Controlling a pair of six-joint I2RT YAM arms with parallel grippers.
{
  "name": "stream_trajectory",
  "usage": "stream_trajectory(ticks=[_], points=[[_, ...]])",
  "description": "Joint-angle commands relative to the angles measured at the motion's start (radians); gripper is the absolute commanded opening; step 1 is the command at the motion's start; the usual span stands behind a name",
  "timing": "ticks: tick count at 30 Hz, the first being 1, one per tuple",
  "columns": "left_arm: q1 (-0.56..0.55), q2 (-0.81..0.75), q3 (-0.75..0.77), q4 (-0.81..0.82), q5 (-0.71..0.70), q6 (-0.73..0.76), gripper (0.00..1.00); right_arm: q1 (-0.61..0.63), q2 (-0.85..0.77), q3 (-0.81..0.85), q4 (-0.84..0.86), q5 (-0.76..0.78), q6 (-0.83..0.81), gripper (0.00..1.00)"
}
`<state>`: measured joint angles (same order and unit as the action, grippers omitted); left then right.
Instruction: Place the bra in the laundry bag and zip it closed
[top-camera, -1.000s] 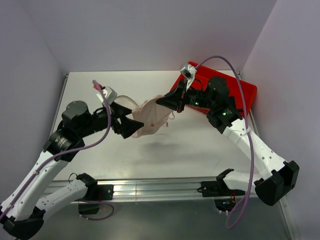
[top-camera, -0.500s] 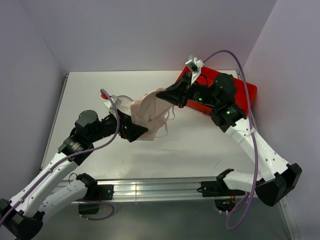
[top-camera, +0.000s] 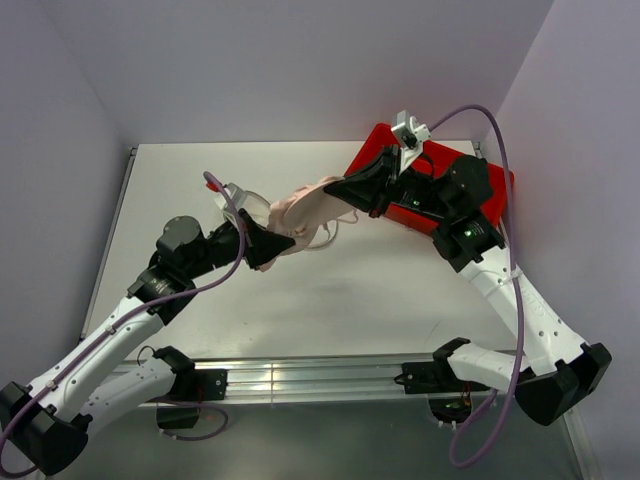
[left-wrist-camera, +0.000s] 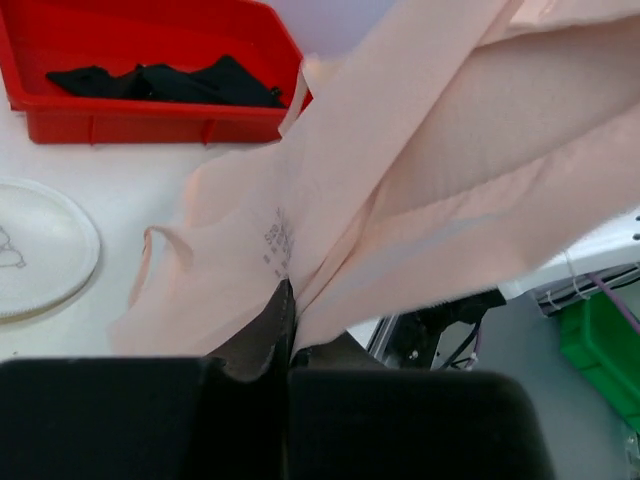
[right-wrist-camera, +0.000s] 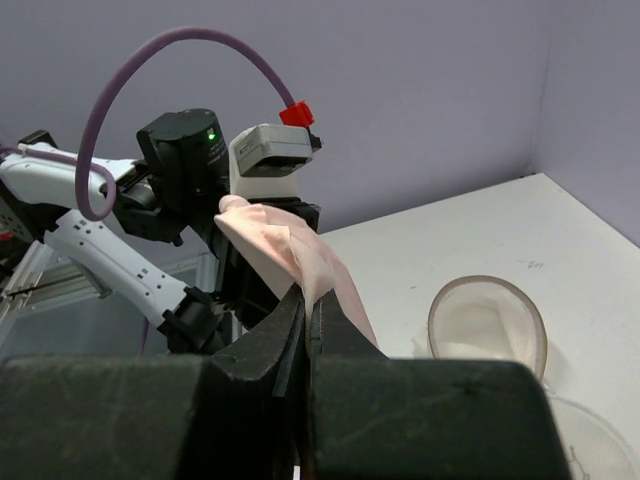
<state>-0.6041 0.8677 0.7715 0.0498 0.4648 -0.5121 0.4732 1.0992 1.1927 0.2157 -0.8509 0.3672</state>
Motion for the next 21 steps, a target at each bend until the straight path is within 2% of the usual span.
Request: stream_trajectory(ticks=[1,8,12,18,19,21], points=[[-0.002,-0.01,-0.006,0.071,-0.02,-0.025,0.0,-0.027,-0.035,-0.01,0.083,-0.042,0.004,0.0],[-0.003,0.027,0.017,0.11,-0.054,-0.134,0.0,-0.028,-0.064,-0.045,0.027,-0.1,-0.1,0.0],[0.003,0.068,0.074,0.088,-0.083,-0.181,0.0,-0.027,-0.113,-0.136,0.091,-0.164,-0.094,0.1],[0.069,0.131,0.181,0.029,-0.071,-0.233,0.0,0.005,-0.188,-0.275,0.113,-0.254,-0.131,0.36],[0.084,0.137,0.189,0.027,-0.061,-0.25,0.0,0.01,-0.194,-0.288,0.081,-0.261,-0.149,0.45],[0.131,0.151,0.201,0.035,-0.016,-0.269,0.0,0.018,-0.205,-0.312,0.048,-0.267,-0.187,0.54]])
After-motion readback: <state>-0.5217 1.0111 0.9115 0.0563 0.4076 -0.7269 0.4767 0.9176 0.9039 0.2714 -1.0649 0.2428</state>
